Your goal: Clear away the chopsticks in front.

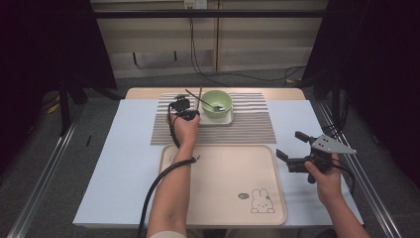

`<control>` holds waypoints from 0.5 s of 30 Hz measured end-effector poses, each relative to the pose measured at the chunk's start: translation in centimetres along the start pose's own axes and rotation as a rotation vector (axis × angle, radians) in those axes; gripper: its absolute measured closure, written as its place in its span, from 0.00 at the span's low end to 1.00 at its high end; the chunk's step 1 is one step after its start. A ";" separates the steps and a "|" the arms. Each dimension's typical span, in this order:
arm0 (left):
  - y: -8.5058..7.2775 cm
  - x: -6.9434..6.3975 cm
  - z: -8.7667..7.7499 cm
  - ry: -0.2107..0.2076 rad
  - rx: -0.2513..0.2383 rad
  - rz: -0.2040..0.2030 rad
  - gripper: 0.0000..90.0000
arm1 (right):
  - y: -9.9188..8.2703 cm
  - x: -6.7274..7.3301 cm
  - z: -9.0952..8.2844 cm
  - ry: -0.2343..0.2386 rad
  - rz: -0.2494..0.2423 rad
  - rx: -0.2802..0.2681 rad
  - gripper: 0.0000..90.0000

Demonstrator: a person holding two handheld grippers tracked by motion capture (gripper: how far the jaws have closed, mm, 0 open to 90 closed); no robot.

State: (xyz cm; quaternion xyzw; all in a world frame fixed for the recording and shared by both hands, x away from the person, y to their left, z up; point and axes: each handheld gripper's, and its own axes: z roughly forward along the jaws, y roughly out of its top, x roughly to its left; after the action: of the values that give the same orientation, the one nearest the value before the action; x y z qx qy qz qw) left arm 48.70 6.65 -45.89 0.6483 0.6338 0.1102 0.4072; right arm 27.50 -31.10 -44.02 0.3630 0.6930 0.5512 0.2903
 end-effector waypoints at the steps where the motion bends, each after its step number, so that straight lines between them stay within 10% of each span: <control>1: 0.0 0.2 -0.3 -0.002 0.002 0.002 0.95 | 0.0 0.0 0.0 0.000 0.001 0.000 0.02; 15: -1.2 2.9 -4.5 -0.026 -0.030 -0.067 0.95 | 0.0 0.2 0.1 0.002 -0.002 0.003 0.02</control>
State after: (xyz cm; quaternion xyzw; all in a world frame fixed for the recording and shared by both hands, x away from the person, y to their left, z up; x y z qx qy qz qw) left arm 45.37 10.91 -44.88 0.6220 0.6480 0.0979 0.4285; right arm 27.44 -30.87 -44.02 0.3622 0.6945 0.5501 0.2895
